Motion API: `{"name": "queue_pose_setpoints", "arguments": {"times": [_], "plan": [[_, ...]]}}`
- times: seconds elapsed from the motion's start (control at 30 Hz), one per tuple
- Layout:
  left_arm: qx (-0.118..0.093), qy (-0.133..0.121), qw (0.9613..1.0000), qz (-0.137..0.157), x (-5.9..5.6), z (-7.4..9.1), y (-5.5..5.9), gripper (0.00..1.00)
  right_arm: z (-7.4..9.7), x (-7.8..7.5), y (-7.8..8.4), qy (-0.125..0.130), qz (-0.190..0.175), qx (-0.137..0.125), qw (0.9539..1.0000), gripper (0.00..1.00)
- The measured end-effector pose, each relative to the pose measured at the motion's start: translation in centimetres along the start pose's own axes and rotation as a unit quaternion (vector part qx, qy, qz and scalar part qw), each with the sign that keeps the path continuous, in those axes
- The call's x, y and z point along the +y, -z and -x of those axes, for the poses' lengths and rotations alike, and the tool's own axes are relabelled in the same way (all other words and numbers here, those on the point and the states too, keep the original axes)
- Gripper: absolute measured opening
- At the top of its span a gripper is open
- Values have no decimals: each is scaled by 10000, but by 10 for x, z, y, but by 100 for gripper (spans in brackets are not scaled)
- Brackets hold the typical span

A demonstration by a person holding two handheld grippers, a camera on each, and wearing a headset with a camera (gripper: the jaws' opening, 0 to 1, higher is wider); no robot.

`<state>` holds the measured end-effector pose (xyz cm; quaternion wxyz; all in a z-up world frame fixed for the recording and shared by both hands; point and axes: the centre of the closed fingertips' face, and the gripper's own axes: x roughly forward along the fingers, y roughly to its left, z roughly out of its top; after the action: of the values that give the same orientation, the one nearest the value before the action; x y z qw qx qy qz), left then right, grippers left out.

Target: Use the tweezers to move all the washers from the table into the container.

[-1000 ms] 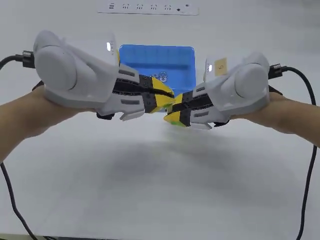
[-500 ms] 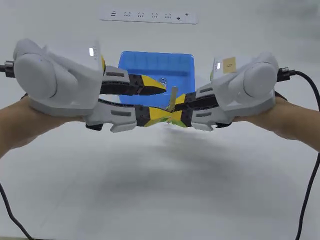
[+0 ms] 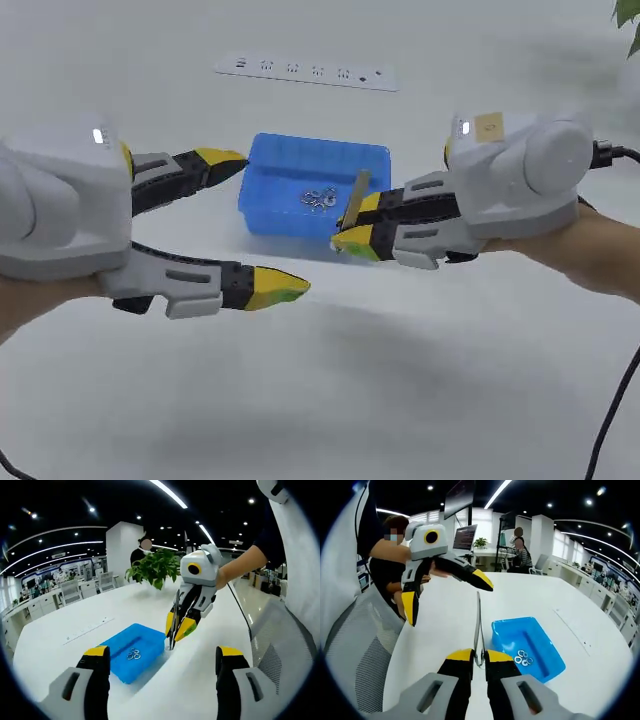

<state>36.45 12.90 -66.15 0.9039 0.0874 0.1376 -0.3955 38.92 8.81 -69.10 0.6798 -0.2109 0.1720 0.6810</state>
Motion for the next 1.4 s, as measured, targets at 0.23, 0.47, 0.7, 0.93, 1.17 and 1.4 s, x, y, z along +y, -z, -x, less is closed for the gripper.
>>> {"name": "queue_pose_setpoints", "arguments": {"times": [0.23,0.47,0.7,0.93,1.17,1.4], "plan": [[-108,-281,9993,202,10,17,4,100,4,-26,-25,123,179,-97,9997,10],[-212,-481,9982,287,15,20,3,100,-12,-57,-29,258,160,-172,9994,9],[-164,-588,9972,431,19,25,18,100,-46,-82,-10,333,-124,-102,9993,9],[-6,-694,9958,589,28,28,36,100,-77,-92,15,256,-127,122,9995,9],[92,-748,9949,676,30,24,46,100,-91,-100,30,287,-129,240,9992,9],[147,-662,9954,673,27,14,43,100,-90,-100,36,205,-48,328,9992,10]]}}
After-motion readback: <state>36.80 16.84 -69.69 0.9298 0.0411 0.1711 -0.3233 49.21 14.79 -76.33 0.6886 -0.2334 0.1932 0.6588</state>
